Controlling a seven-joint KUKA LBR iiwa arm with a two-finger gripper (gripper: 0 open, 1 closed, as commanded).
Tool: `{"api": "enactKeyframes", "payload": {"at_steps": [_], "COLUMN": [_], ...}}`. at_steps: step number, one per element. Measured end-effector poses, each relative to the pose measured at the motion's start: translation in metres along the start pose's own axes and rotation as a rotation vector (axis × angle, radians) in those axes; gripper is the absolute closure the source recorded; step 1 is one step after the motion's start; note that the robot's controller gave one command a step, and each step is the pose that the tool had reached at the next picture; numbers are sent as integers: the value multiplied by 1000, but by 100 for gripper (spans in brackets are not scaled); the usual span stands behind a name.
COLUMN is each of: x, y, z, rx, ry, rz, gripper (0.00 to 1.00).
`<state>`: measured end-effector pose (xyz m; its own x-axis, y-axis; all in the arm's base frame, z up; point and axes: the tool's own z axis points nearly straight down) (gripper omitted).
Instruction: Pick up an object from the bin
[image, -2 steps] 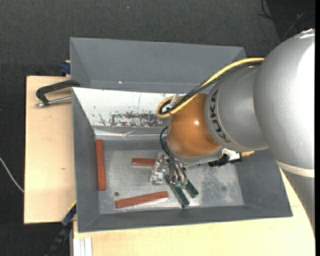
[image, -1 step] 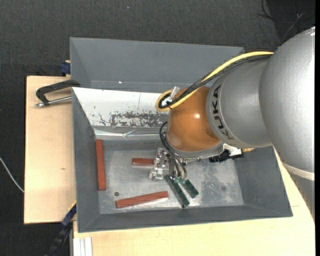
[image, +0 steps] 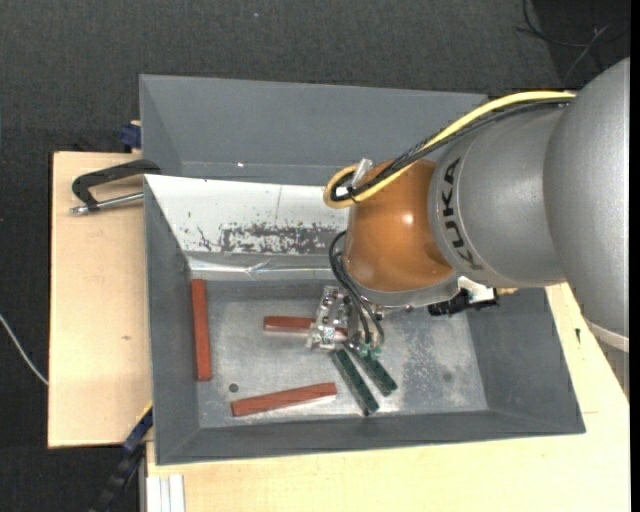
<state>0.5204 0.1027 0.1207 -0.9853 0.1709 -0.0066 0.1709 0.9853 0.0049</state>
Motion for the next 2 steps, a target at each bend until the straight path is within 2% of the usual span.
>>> {"api": "enactKeyframes", "payload": {"at_steps": [1,2], "x": [-10,-12], "y": [1,12], "z": [-13,-58], "rx": [3,3], "ry": [3,6], "rz": [-1,-28], "gripper": [100,100]}}
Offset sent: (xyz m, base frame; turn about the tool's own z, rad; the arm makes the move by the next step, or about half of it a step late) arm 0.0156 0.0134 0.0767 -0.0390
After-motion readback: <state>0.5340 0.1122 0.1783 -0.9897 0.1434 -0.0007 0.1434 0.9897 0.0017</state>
